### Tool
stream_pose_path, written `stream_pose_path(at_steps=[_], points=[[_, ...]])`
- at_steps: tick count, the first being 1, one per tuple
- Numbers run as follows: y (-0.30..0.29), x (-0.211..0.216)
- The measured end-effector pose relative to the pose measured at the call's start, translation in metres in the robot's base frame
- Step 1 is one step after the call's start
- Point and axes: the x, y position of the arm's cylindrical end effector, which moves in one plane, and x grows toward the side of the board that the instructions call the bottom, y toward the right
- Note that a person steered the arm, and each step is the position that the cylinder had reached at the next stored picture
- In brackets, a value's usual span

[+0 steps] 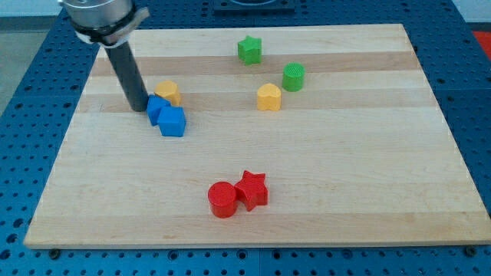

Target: Place the yellow hexagon left to the yellow heart

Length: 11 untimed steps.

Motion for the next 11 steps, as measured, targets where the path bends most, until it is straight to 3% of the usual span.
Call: stream_pose_path(at_steps=[1,2,4,6,9,11], points=[[0.013,-0.001],[-0.012,-0.002],[-0.008,-0.035],[0.072,-0.034],[0.053,-0.017],[0.08,-0.012]])
